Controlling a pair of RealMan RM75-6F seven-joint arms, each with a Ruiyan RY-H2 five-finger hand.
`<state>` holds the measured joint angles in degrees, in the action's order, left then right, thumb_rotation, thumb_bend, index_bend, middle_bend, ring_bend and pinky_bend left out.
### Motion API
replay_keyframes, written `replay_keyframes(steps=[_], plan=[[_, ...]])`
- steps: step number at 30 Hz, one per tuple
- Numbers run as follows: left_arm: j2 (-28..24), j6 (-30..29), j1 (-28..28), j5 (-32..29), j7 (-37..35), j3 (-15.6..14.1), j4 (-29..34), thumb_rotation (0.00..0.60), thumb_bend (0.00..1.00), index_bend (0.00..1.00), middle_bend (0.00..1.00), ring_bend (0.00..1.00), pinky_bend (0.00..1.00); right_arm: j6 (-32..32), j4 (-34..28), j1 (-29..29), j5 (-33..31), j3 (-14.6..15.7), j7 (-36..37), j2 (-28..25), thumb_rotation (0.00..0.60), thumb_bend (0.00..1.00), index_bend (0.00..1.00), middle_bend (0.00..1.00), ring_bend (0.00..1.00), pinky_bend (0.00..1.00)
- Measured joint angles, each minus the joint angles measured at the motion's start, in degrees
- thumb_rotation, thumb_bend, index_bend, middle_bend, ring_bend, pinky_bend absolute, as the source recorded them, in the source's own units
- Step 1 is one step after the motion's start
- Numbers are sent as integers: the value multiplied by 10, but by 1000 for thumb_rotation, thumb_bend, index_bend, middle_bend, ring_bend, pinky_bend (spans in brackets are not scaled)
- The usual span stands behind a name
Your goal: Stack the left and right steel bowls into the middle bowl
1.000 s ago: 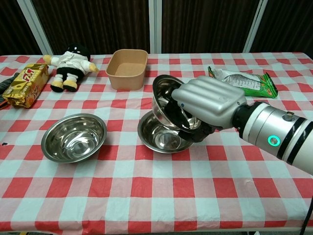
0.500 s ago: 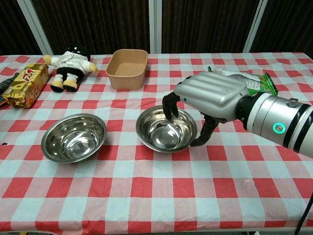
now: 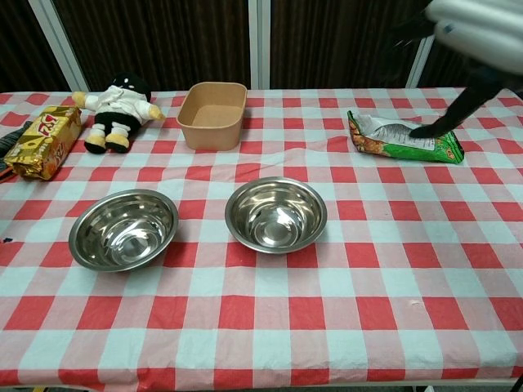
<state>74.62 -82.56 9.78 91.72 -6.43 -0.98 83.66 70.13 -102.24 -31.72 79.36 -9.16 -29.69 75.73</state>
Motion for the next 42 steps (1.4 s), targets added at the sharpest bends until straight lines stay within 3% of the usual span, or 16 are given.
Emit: replay_keyframes(steps=[8,20,29,42], plan=[[5,66,28,22,77,-23,46,600,86,227,243,156,246,47,-42,72,-48,-5,63,-110,600,66,323,290,116,85],[56,165,91,86,196,-56,109,600,104,231,253,178,269,32,-26,79,-50,-10,117,-124,600,82,322,288,116,83],[98,202,124,71,223,-32,72,600,127,252,280,206,289,28,-12,81,-57,-9,127,-119,600,83,320,290,127,94],[132,228,146,37,229,-29,-3,600,183,311,348,265,345,13,12,79,-69,-14,149,-118,600,83,312,292,129,104]])
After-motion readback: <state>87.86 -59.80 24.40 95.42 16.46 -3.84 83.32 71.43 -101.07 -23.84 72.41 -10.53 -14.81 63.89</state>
